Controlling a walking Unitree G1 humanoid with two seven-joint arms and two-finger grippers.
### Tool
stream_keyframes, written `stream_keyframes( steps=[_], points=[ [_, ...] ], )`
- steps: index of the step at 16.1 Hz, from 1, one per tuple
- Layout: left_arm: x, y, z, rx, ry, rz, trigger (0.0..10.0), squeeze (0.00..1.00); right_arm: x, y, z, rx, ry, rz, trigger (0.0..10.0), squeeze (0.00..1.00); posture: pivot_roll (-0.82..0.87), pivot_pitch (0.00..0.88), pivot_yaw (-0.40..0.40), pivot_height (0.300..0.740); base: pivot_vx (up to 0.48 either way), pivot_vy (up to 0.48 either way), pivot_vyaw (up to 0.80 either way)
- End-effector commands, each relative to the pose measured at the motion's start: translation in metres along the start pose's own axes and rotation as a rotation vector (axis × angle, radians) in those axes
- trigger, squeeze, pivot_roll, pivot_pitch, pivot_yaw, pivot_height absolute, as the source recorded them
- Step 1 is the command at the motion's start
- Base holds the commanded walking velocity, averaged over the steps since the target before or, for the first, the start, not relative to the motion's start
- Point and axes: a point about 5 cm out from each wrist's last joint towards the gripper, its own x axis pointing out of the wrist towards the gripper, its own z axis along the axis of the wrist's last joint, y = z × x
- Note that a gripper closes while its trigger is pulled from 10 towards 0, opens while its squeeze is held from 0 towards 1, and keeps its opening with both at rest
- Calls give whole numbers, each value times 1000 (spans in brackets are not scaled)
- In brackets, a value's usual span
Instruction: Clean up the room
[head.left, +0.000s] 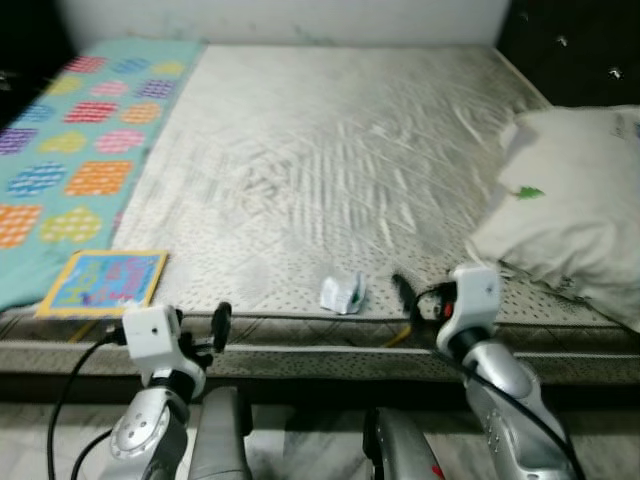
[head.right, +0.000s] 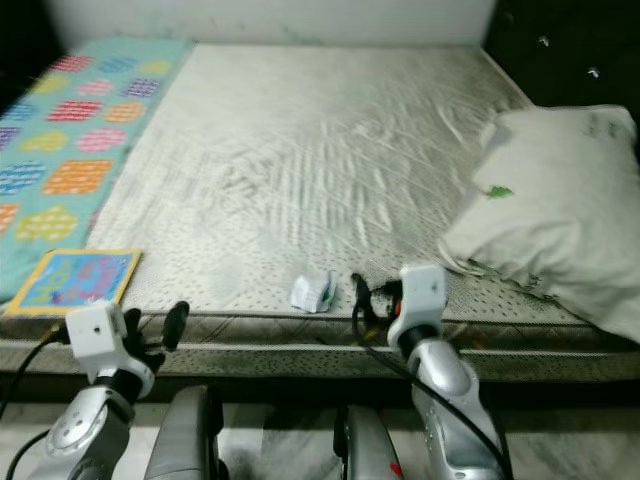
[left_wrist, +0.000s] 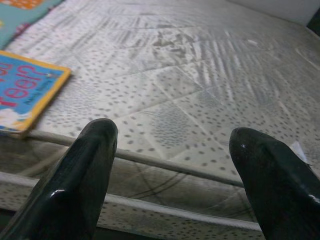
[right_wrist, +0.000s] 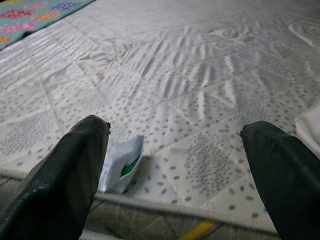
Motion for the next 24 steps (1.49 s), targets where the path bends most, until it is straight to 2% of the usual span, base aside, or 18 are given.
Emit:
stream_keyframes(
  steps=[1,3,8,10,14,15,21,23,24],
  points=[
    [2,0,9,14,-38,10,10000,0,3,-1,7,-16,-28,10,10000,0,-105,117,-43,579,0,0,0],
    [2,0,9,9,-37,12,10000,0,5,-1,9,-18,-30,16,10000,0,-105,117,-43,579,0,0,0],
    [3,0,9,10,-39,13,10000,0,7,5,8,-19,-33,59,10000,0,-101,112,-48,539,0,0,0],
    [4,0,9,9,-42,22,10000,0,7,9,10,-76,-54,97,10000,0,-95,114,-57,519,0,0,0],
    [5,-1,11,4,-52,31,10000,0,9,19,9,-83,-48,144,10000,0,-92,118,-62,515,0,0,0],
    [5,0,11,5,-52,34,10000,0,10,18,10,-56,-60,135,10000,0,-92,118,-62,506,0,0,0],
    [6,0,13,13,-55,38,10000,0,11,18,8,-125,-39,144,10000,0,-92,124,-56,506,0,0,0],
    [5,3,12,17,-50,63,10000,0,13,24,4,-150,-6,174,10000,0,-84,130,-60,506,0,0,0],
    [3,13,11,37,-34,129,10000,0,16,39,-2,-146,35,253,10000,0,-55,136,-61,506,0,0,0]
  ],
)
